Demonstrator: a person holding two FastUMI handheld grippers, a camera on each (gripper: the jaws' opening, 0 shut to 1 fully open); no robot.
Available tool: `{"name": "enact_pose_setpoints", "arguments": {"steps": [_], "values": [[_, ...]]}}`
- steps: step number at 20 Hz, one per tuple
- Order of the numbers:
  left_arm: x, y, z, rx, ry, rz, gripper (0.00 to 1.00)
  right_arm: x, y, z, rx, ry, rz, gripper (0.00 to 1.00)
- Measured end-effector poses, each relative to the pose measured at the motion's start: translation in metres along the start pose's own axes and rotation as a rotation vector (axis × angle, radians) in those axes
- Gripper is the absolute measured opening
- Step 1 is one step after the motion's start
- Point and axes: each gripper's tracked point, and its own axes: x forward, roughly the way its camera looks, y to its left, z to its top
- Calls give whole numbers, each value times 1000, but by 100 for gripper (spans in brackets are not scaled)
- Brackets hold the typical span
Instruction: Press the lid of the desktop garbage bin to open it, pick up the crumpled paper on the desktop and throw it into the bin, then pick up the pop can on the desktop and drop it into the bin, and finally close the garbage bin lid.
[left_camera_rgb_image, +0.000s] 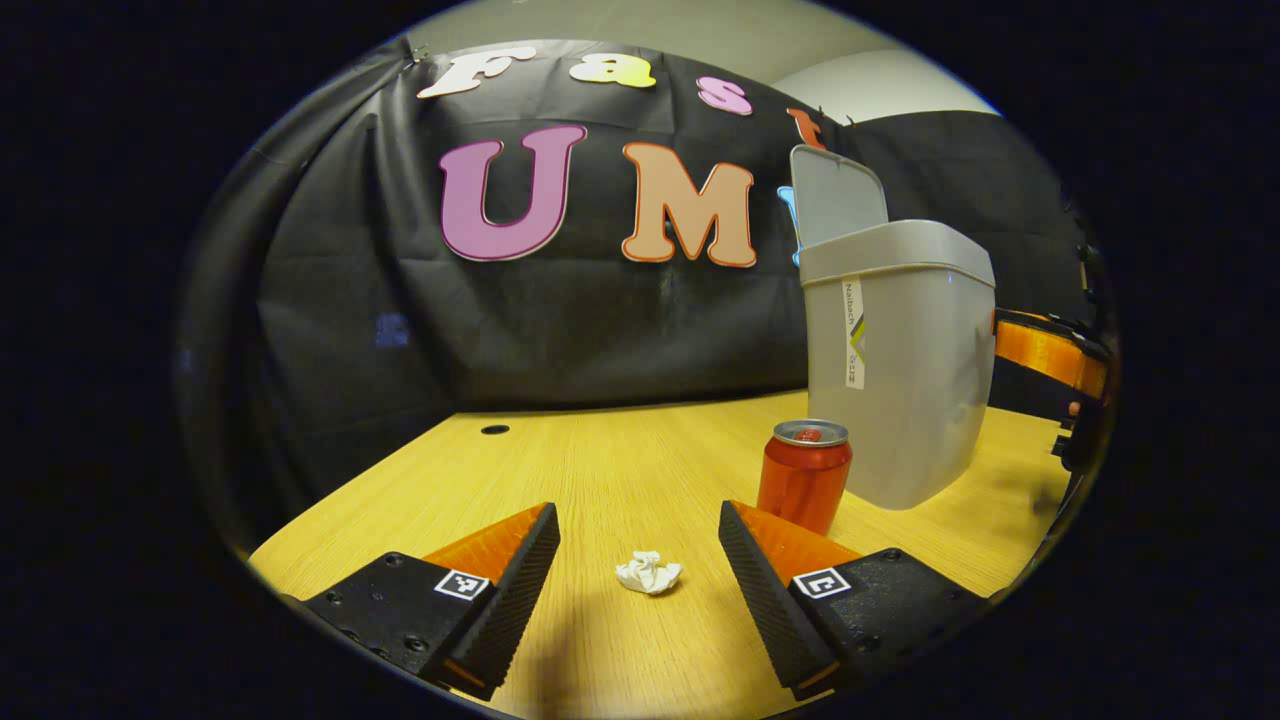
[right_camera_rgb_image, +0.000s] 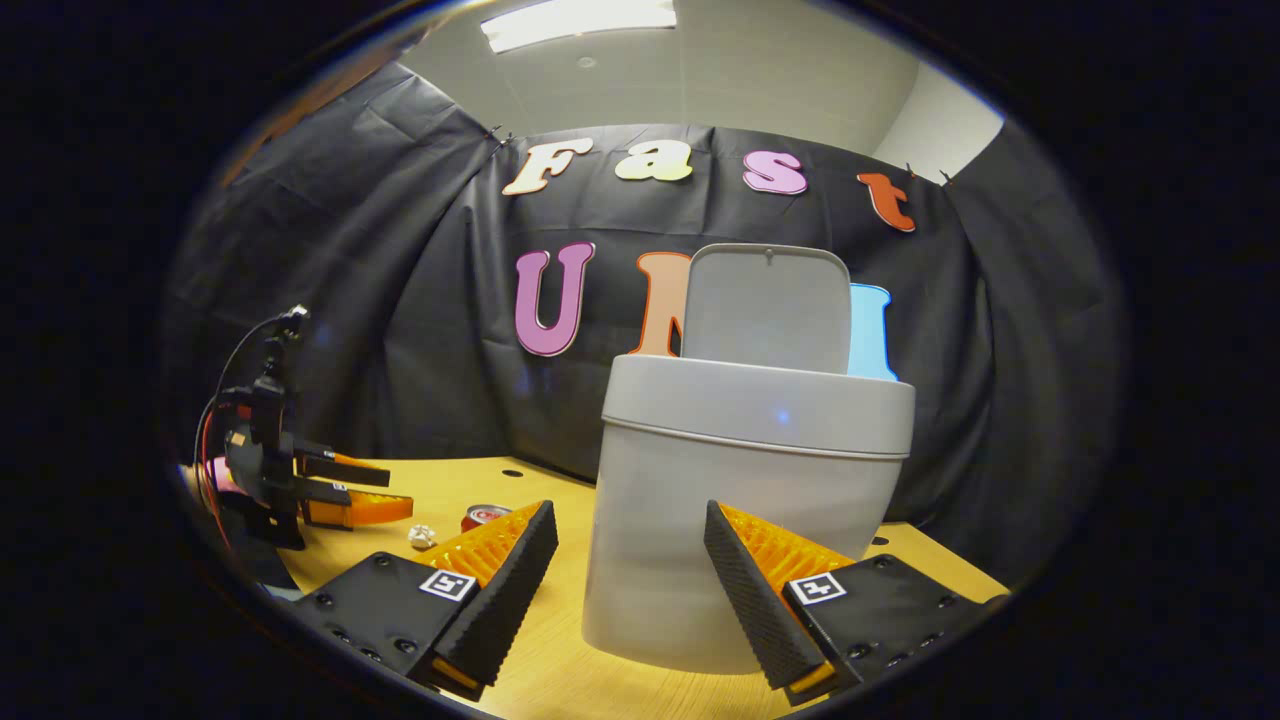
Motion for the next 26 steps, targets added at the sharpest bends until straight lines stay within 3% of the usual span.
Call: {"name": "enact_pose_setpoints", "arguments": {"steps": [6,14,23,26], "values": [[17,-7,-37,-13,222,-44,94,4,22,-20,24,19,50,98],[24,-4,-66,-35,404,-37,90,6,8,-33,92,18,28,98],[26,-5,-75,-22,462,-34,69,6,-6,-42,99,39,-1,98],[28,-7,-75,-16,462,-48,50,6,-6,-46,99,48,-3,98]]}}
